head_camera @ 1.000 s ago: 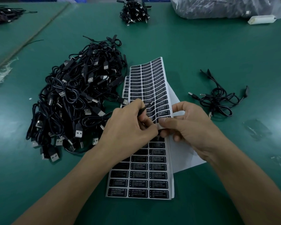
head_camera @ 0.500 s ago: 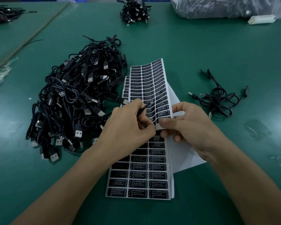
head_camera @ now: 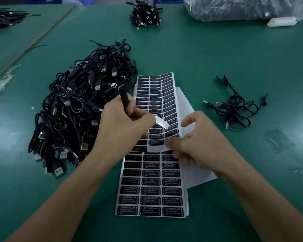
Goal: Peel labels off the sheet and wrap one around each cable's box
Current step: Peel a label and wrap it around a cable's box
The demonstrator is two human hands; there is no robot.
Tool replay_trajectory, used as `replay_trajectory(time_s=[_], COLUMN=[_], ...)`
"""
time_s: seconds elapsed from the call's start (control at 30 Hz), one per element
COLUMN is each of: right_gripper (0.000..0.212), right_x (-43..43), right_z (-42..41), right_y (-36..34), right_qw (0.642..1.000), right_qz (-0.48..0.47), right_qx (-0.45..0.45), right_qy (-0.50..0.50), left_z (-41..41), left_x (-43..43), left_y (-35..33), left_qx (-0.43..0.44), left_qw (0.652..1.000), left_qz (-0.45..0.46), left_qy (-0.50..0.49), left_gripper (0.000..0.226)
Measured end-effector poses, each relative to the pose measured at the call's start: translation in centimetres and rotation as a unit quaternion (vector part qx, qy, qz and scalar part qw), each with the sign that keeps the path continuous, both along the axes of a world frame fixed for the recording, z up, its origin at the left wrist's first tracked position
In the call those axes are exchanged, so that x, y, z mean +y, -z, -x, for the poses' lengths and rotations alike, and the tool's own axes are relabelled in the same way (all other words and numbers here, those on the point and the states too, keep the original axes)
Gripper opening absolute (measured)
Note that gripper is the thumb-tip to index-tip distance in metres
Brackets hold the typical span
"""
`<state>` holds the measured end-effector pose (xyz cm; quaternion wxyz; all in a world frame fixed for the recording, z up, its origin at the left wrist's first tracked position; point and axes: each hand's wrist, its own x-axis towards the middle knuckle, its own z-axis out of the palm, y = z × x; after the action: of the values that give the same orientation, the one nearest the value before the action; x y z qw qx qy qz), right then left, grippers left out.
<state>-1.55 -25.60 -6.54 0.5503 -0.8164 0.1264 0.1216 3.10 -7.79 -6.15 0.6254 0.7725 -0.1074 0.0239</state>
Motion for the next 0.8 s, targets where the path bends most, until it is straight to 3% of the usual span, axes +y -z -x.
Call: replay_trajectory(time_s=[0.13, 0.27, 0.37, 0.67, 0.73, 0.8], right_gripper=[0.060, 0.041, 0.029, 0.009, 0.009, 0.012], right_x=[-0.6, -0.1, 1.1, 2.1, 2.0, 1.8], right_z=[0.3, 0.6, 0.6, 0.3, 0.3, 0.1], right_y=[-0.6, -0.5, -0.2, 0.6, 0.6, 0.5], right_qw=[0.981, 0.938, 0.904, 0.890, 0.902, 0.935], right_qz=[0.187, 0.233, 0.265, 0.300, 0.276, 0.189], right_qx=[-0.044, -0.254, -0.332, -0.343, -0.332, -0.297], right_qy=[-0.017, -0.018, -0.037, 0.004, 0.013, 0.042], left_z=[-0.2, 0.1, 0.4, 0.3, 0.4, 0.5], left_x=[-0.2, -0.6, -0.8, -0.9, -1.0, -1.0], left_y=[1.0, 1.0, 0.6, 0.5, 0.6, 0.6], left_qx=[0.013, 0.002, 0.007, 0.009, 0.013, 0.016], left_qw=[1.000, 1.000, 0.999, 0.997, 0.998, 0.999], left_qz=[-0.017, -0.029, -0.034, -0.069, -0.060, -0.046], left_qy=[-0.004, -0.003, -0.003, -0.018, -0.016, -0.019], left_gripper=[0.040, 0.046, 0.047, 0.042, 0.039, 0.037])
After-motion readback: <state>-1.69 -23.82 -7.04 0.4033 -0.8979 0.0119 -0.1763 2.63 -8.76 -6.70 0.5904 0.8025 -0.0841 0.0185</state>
